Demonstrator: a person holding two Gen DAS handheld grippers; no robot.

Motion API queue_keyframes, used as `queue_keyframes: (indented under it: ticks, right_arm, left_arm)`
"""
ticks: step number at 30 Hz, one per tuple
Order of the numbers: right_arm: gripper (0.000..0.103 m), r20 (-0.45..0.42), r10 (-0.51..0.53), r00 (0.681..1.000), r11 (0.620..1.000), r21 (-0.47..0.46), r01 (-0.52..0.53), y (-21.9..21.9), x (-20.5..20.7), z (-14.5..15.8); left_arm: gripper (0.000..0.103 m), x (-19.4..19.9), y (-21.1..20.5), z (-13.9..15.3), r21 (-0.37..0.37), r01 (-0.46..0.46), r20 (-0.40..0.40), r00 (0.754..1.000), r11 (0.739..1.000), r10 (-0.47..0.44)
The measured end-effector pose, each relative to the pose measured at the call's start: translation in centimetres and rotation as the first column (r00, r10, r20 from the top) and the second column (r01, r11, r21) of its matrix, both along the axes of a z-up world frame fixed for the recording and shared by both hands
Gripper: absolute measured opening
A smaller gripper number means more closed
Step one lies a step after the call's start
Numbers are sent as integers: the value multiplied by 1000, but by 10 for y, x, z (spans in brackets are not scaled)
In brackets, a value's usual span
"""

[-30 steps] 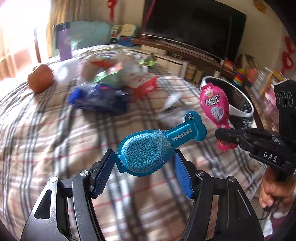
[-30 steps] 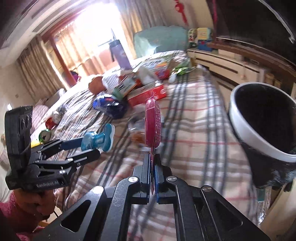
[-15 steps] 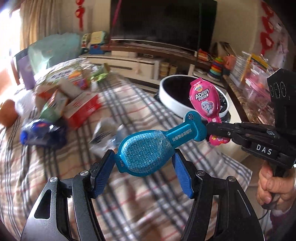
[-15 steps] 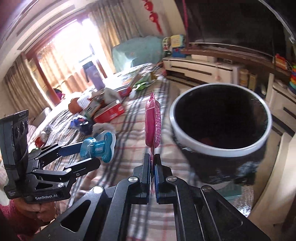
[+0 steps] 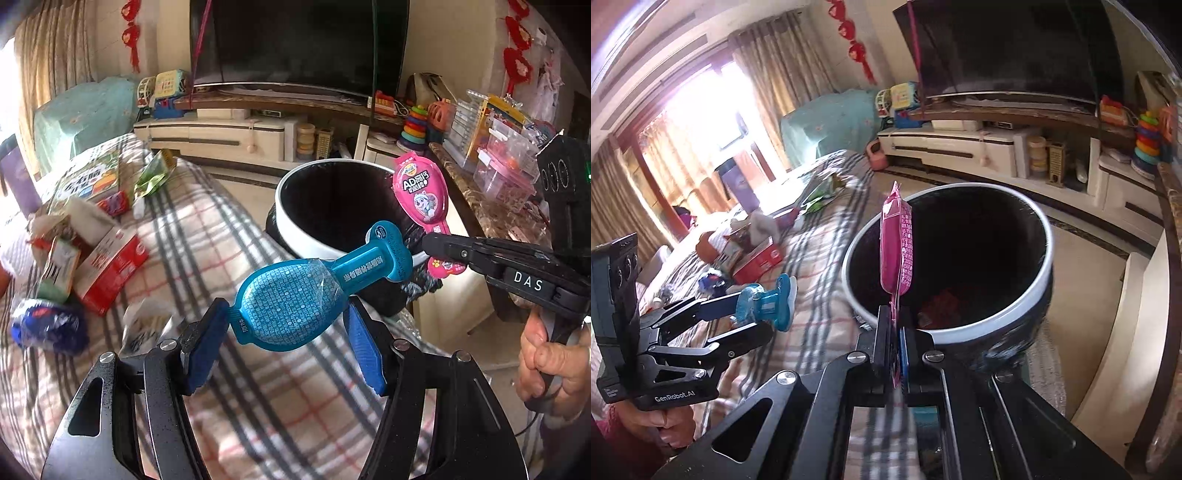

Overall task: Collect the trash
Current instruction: 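Carry the brush and pink toy over the bin and open both tools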

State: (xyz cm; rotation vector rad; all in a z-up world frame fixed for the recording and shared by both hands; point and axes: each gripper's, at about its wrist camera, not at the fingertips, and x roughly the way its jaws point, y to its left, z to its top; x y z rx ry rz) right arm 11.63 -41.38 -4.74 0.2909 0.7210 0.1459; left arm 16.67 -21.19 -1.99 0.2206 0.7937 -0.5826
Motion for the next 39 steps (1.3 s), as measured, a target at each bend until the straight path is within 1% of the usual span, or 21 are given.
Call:
queue_keyframes:
  ticks: [7,20,34,35,37,39]
  right_arm:
    - [3,-3,-26,1000,1000,3,26,-19,12,0]
    - [3,-18,-53,998,999,-3,53,-39,34,-2]
    - [4,-38,-68,997,997,-24,67,-52,54,-5]
    - [4,-40,-69,997,997,-25,68,-52,54,-6]
    - [9,-39,-79,996,997,-29,78,-53,55,-6]
    - [9,-39,-88,995,996,-33,86,-55,56,-6]
  left_arm:
    - [64,15,-25,3,15,15,10,1000,1000,-16]
    - [65,45,-60,-1,51,35,3,999,998,-36]
    - [65,68,-81,-11,68,31,-17,999,997,-29]
    - [65,70,-82,-12,67,29,-22,999,997,-27]
    - [66,72,-82,-13,69,23,-30,999,997,-21]
    - [66,73,-83,-13,65,22,-43,999,998,-20]
